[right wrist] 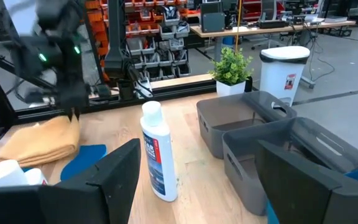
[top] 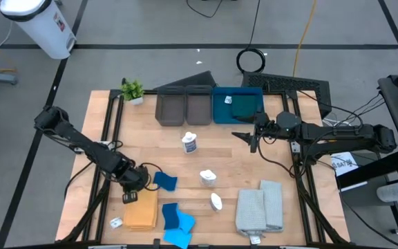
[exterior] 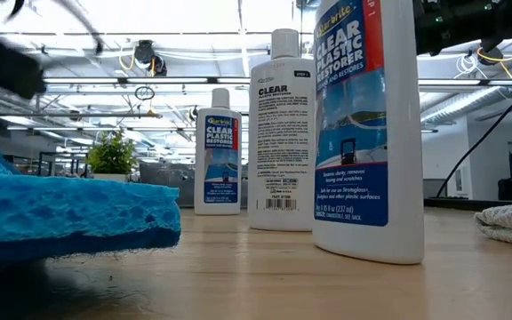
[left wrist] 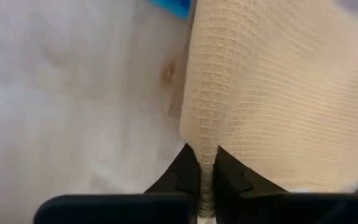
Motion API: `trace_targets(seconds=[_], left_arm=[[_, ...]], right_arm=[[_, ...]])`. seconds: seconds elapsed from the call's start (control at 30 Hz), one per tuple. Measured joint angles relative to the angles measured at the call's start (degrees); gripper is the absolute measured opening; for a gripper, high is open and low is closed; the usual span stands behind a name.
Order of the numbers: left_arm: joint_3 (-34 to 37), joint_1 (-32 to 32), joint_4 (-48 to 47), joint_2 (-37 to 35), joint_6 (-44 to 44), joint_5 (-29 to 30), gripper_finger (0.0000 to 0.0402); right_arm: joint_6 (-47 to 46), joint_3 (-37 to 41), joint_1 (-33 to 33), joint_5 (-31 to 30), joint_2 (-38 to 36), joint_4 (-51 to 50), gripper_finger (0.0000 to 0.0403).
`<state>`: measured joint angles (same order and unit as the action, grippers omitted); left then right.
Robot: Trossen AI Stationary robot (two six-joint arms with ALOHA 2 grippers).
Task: Pick & Place Kitchen Items
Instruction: Put the yellow towel into the blue bin
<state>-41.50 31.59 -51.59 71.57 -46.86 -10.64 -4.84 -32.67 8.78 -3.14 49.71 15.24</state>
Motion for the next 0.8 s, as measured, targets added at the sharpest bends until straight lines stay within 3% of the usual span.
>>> trace_targets(seconds=[0.4,0.6,0.8], left_arm=[[-33.12,-0.06,-36.96,0.46,0.71,25.20,0.0013],[-42.09,-3.52,-37.79,1.22,11.66,32.63,0.0013],[-43.23,-10.42,-38.04,1.77,19.84,34.29,0.0013]], right_arm=[[-0.83,0.00,0.00,0.20,0.02,0.40,0.0279],[-3.88,0.00,0.00,0.22,0.01,1.71,0.0279],[-2.81,-2.77,0.00,0.51,1.85,3.74,0.0279]])
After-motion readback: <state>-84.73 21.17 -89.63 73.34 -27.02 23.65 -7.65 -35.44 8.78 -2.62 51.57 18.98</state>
